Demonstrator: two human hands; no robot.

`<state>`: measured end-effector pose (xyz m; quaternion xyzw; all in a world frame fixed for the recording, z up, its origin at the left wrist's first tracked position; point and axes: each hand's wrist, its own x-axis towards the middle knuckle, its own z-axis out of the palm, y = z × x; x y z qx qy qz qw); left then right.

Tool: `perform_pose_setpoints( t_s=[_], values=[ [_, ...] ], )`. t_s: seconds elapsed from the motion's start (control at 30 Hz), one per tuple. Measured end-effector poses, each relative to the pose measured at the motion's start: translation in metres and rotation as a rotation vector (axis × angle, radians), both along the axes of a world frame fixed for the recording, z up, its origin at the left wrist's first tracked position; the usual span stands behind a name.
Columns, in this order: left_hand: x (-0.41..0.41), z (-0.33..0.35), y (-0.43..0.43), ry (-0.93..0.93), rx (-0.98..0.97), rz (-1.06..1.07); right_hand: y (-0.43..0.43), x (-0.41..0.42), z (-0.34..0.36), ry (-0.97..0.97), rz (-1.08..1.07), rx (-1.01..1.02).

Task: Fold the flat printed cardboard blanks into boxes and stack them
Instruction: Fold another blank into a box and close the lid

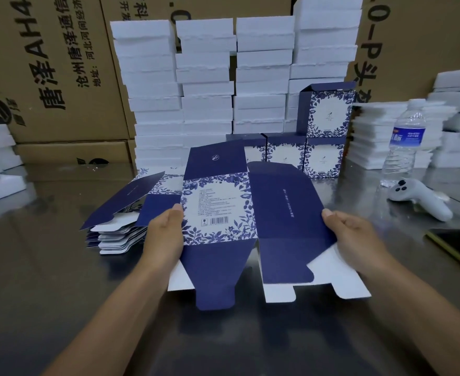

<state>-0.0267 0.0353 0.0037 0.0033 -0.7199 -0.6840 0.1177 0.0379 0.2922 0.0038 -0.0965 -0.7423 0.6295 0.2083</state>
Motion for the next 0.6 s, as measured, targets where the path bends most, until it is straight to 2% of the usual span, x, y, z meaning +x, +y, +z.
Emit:
perform_pose_setpoints(
  t_s=[0.1,0.23,0.37,0.5,0.6],
  values=[
    [0.0004,0.0011,0.0034,-0.054,0.072,-0.048,0.0031,-0.0009,-0.0013,0.019,-0.032,0.038],
    [0.0001,-0.0005,0.0056,-0.028,0.033,-0.090,0.0062,-0.0017,-0.0014,0.058,-0.103,0.063],
    [-0.0002,-0.0042,0.0046,0.034,-0.061,-0.077,0.0039,-0.0007,-0.0007,0.048,-0.106,-0.008],
    [-0.0017,-0.0054,0.0030,0.055,-0.039,-0.058,-0.0005,0.0008,0.0021,0.008,-0.046,-0.113],
    [-0.0039,-0.0075,-0.0001,0.055,-0.003,-0.041,-0.0010,0.0027,0.0027,-0.041,-0.023,-0.101]
  ],
)
